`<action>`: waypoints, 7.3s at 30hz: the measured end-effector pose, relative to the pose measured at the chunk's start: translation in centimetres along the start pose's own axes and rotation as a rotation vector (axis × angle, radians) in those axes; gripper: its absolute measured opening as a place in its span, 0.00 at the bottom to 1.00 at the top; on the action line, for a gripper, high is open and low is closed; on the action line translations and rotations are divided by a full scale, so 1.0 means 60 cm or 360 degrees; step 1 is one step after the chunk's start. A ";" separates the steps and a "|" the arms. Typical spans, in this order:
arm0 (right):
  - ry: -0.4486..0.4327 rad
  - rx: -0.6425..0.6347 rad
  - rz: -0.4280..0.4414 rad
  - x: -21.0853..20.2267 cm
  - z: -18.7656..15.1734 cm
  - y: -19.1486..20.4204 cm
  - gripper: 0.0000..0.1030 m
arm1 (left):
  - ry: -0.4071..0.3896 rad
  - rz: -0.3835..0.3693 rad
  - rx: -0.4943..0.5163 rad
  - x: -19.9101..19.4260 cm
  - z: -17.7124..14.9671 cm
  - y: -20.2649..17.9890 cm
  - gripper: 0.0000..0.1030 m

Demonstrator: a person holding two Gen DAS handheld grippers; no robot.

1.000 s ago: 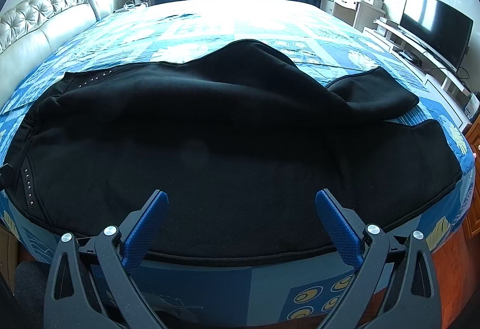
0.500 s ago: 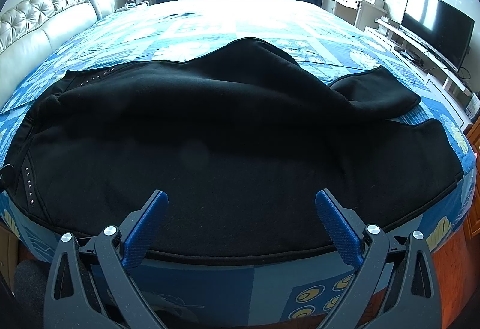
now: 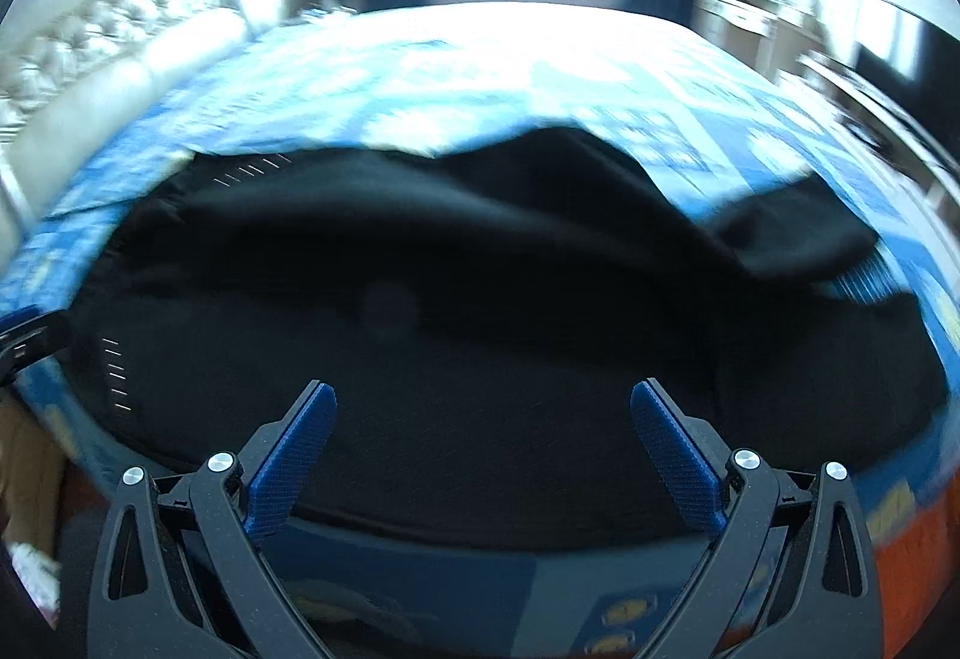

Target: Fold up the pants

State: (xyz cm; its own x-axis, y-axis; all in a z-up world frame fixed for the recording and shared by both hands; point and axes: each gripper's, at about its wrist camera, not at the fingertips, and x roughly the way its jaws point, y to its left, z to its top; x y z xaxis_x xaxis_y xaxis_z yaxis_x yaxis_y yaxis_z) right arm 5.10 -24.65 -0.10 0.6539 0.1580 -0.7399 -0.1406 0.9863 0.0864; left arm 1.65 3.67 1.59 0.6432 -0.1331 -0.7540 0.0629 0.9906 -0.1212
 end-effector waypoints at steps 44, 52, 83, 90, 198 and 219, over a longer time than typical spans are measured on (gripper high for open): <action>0.0297 -0.0640 0.0266 0.157 0.256 0.012 0.08 | 0.0214 -0.0580 -0.0121 0.189 0.285 0.271 0.06; 0.0119 -0.0865 0.0102 0.054 0.100 0.059 0.08 | 0.0168 -0.0609 -0.0105 0.070 0.146 0.272 0.06; 0.0434 0.0807 0.0765 0.026 -0.078 -0.110 0.63 | 0.0239 -0.0630 -0.0825 0.055 -0.072 0.301 0.55; 0.0410 0.1037 0.0754 0.054 -0.078 -0.133 0.63 | 0.0187 -0.0431 -0.0740 0.068 -0.051 0.292 0.32; -0.0446 0.2148 0.0125 -0.050 -0.216 -0.723 0.29 | 0.0172 0.0143 -0.0467 0.093 -0.043 0.128 0.87; -0.0390 0.1912 0.0095 -0.078 -0.230 -0.781 0.20 | 0.0167 0.0206 -0.0382 0.114 -0.040 0.088 0.89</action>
State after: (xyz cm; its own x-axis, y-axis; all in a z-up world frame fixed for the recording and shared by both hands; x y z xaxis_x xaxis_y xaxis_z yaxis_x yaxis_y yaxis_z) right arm -1.67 -72.28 -9.89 0.8106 0.0817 -0.5799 0.5144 0.3739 0.7717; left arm 4.55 7.89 -5.74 0.5507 -0.0212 -0.8344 -0.2050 0.9656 -0.1599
